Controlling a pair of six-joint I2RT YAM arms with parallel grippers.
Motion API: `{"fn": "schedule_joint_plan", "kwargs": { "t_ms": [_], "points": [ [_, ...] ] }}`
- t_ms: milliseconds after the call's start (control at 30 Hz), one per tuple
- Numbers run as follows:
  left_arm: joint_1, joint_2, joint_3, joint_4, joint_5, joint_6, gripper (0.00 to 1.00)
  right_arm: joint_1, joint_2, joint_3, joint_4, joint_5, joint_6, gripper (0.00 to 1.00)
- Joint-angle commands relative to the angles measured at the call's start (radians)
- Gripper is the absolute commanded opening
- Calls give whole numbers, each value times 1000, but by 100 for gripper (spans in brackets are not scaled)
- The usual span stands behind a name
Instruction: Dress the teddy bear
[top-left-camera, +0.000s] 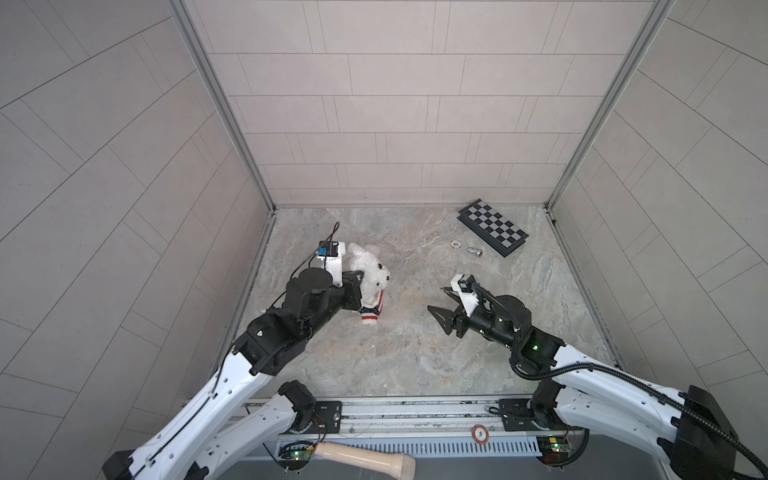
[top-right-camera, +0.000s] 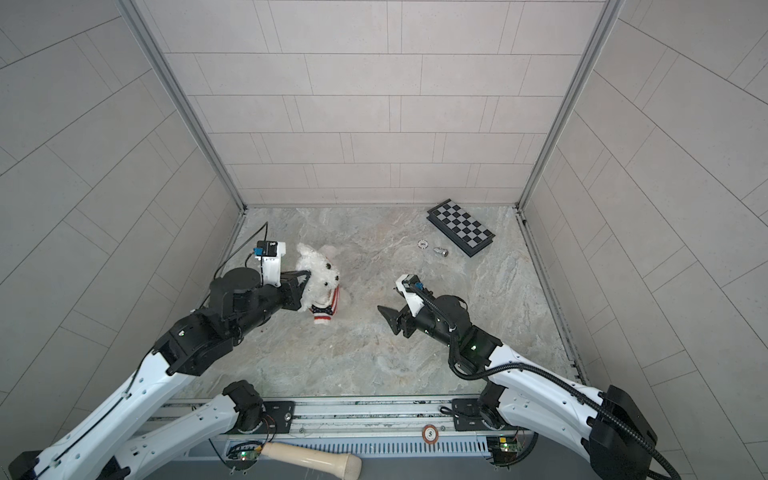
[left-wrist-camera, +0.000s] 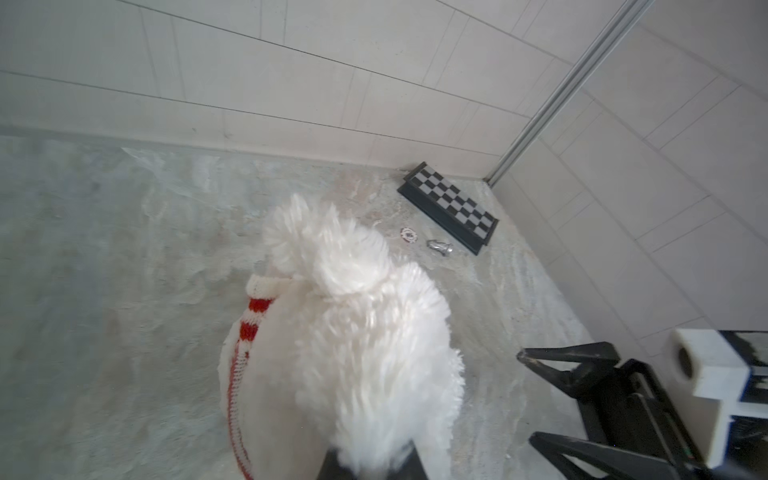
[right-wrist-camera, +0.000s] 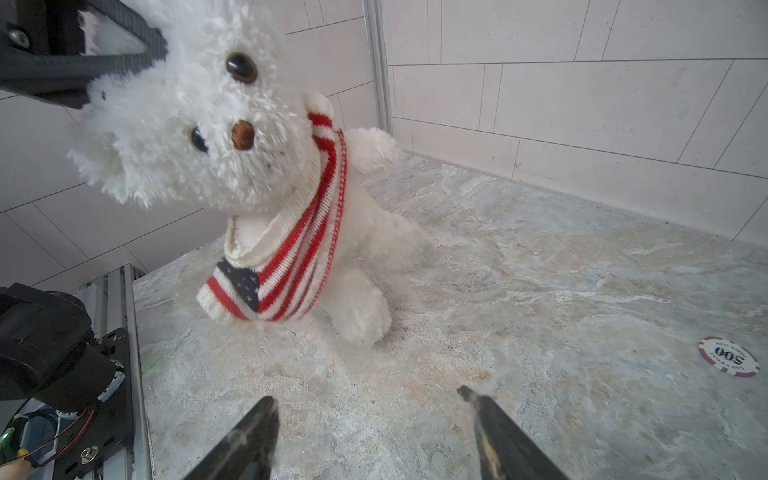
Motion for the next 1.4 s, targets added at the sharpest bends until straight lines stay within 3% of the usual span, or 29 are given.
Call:
{"fn": "schedule_joint_plan", "kwargs": {
  "t_ms": [0, 133, 433, 567, 867, 933, 967, 1033, 1167, 1367],
  "points": [
    [-4, 52, 92, -201, -176, 145, 0, -21, -41, 7, -18, 56, 23, 76],
    [-17, 150, 94, -204, -100, 136, 0, -96, -90, -28, -42, 43, 71, 77],
    [-216, 475, 18, 43, -14, -5, 0, -330, -140, -43, -237, -46, 131, 77],
    [-308, 623, 42, 116, 0, -45, 15, -410, -118, -56, -294, -54, 134, 77],
    [-381, 767, 22, 266, 98, -106, 31, -420, 13, -80, -298, -43, 123, 76],
    [-380, 757, 17, 282, 127, -107, 43, -420, 24, -81, -287, -53, 125, 76],
    [-381, 746, 14, 296, 150, -108, 58, -420, 29, -81, -280, -63, 131, 76],
    [-379, 724, 14, 305, 194, -106, 67, -420, 39, -78, -275, -94, 142, 76],
    [-334, 627, -23, 323, 320, -106, 71, -403, 42, -73, -260, -170, 189, 76],
    [-57, 418, -153, 228, 446, -19, 61, -205, 76, -29, -236, -94, 217, 83]
  ]
}}
